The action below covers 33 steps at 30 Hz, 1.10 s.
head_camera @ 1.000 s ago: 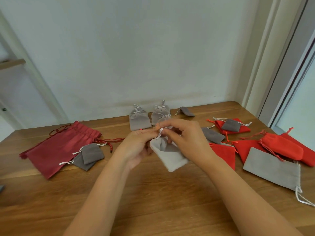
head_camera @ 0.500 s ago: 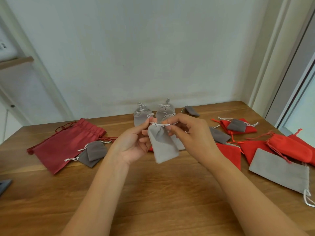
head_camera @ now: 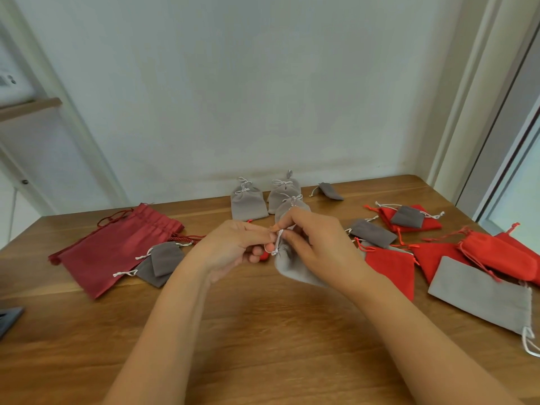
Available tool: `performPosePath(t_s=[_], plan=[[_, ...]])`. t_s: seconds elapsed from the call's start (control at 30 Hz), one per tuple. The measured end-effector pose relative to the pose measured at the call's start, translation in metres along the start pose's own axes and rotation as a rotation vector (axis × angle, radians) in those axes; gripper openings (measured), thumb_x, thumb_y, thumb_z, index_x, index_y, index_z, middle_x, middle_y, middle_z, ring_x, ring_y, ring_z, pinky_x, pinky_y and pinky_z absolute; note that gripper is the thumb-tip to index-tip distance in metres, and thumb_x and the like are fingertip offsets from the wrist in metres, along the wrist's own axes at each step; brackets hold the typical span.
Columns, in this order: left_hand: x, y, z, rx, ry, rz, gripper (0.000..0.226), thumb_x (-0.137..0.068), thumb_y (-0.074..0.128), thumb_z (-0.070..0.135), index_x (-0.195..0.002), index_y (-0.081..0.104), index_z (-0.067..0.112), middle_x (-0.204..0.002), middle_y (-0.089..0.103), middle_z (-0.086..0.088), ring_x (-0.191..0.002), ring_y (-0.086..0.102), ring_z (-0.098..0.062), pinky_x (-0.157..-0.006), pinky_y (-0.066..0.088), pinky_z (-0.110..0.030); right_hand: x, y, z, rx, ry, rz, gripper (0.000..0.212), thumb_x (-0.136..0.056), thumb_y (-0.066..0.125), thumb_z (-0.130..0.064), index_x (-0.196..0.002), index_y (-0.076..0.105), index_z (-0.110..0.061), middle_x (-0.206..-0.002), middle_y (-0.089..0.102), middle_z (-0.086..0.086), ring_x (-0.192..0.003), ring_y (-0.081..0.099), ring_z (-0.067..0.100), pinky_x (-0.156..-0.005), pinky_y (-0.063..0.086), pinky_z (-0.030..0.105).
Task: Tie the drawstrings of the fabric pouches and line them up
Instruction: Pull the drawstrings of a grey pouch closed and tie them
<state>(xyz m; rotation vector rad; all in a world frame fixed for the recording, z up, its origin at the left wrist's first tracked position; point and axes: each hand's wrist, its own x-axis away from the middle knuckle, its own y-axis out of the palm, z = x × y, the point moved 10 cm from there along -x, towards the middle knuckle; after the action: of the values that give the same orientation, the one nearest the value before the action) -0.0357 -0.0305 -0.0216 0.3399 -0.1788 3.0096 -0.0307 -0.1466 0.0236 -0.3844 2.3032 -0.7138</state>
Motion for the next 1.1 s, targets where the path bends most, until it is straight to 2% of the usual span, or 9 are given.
performPosePath(t_s=[0.17, 0.3, 0.4, 0.47, 0.67, 0.77, 0.83, 0.93, 1.1], plan=[[0.002, 0.005, 0.013, -0.214, 0.135, 0.024, 0.018, -0.087, 0.065, 0.010, -0.073, 0.075, 0.009, -0.062, 0.055, -0.003, -0.061, 0.045, -0.010, -0.061, 0.040, -0.021, -0.002, -0.010, 0.002, 0.060, -0.012, 0.048, 0.003, -0.087, 0.065, -0.012, -0.091, 0.065, -0.013, -0.081, 0.065, -0.007, -0.079, 0.059, 0.011, -0.070, 0.046, 0.025], [0.004, 0.000, 0.023, -0.261, 0.243, 0.163, 0.005, -0.083, 0.072, 0.011, -0.085, 0.076, 0.010, -0.067, 0.066, -0.010, -0.060, 0.051, -0.011, -0.056, 0.046, -0.015, -0.003, -0.014, 0.007, 0.103, 0.008, 0.079, 0.003, -0.086, 0.068, -0.016, -0.090, 0.068, -0.016, -0.079, 0.067, -0.004, -0.075, 0.059, 0.009, -0.069, 0.048, 0.028], [0.005, 0.000, 0.024, -0.262, 0.253, 0.180, 0.007, -0.080, 0.076, 0.011, -0.086, 0.075, 0.015, -0.074, 0.074, -0.003, -0.064, 0.063, -0.009, -0.062, 0.053, -0.017, -0.004, -0.016, 0.009, 0.095, 0.012, 0.109, 0.004, -0.084, 0.071, -0.015, -0.088, 0.069, -0.016, -0.077, 0.067, -0.004, -0.073, 0.060, 0.009, -0.068, 0.049, 0.028], [0.006, 0.001, 0.025, -0.284, 0.259, 0.182, 0.009, -0.078, 0.078, 0.011, -0.082, 0.074, 0.018, -0.071, 0.074, 0.001, -0.065, 0.066, -0.005, -0.061, 0.051, -0.014, -0.004, -0.018, 0.008, 0.091, -0.001, 0.126, 0.005, -0.082, 0.073, -0.015, -0.087, 0.071, -0.015, -0.077, 0.067, -0.004, -0.072, 0.061, 0.009, -0.068, 0.050, 0.030], [0.007, -0.004, 0.030, -0.432, 0.338, 0.294, 0.012, -0.071, 0.083, 0.019, -0.070, 0.072, 0.018, -0.064, 0.070, 0.004, -0.058, 0.059, -0.001, -0.058, 0.048, -0.018, -0.003, -0.015, -0.001, 0.071, -0.064, 0.080, 0.006, -0.085, 0.069, -0.015, -0.090, 0.071, -0.015, -0.081, 0.068, -0.005, -0.078, 0.060, 0.008, -0.070, 0.048, 0.027], [0.008, -0.009, 0.032, -0.436, 0.365, 0.372, 0.013, -0.076, 0.079, 0.021, -0.068, 0.070, 0.018, -0.061, 0.066, 0.007, -0.054, 0.055, 0.002, -0.055, 0.043, -0.015, -0.004, -0.011, 0.003, 0.043, -0.048, 0.032, 0.019, -0.085, 0.067, -0.006, -0.101, 0.069, -0.017, -0.091, 0.069, -0.006, -0.086, 0.062, 0.006, -0.078, 0.051, 0.024], [0.008, -0.011, 0.031, -0.364, 0.352, 0.395, 0.012, -0.080, 0.076, 0.020, -0.070, 0.070, 0.017, -0.060, 0.066, 0.006, -0.054, 0.056, -0.001, -0.057, 0.046, -0.022, -0.005, -0.008, 0.007, 0.045, -0.025, 0.009, 0.026, -0.082, 0.068, -0.002, -0.105, 0.068, -0.017, -0.093, 0.069, -0.004, -0.086, 0.062, 0.007, -0.080, 0.051, 0.025], [0.007, -0.006, 0.028, -0.300, 0.330, 0.389, 0.012, -0.084, 0.071, 0.017, -0.072, 0.070, 0.018, -0.060, 0.067, 0.006, -0.053, 0.056, -0.001, -0.058, 0.048, -0.025, -0.006, -0.012, 0.009, 0.094, -0.004, 0.062, 0.023, -0.080, 0.071, -0.004, -0.099, 0.068, -0.017, -0.087, 0.065, -0.005, -0.079, 0.059, 0.008, -0.073, 0.050, 0.025], [0.006, 0.007, 0.026, -0.218, 0.343, 0.373, 0.011, -0.086, 0.067, 0.012, -0.075, 0.069, 0.013, -0.060, 0.066, 0.005, -0.047, 0.051, 0.003, -0.050, 0.037, -0.012, -0.004, -0.022, 0.011, 0.230, -0.009, 0.146, 0.016, -0.076, 0.073, -0.007, -0.087, 0.068, -0.018, -0.077, 0.051, -0.015, -0.063, 0.043, -0.005, -0.061, 0.032, 0.012]])
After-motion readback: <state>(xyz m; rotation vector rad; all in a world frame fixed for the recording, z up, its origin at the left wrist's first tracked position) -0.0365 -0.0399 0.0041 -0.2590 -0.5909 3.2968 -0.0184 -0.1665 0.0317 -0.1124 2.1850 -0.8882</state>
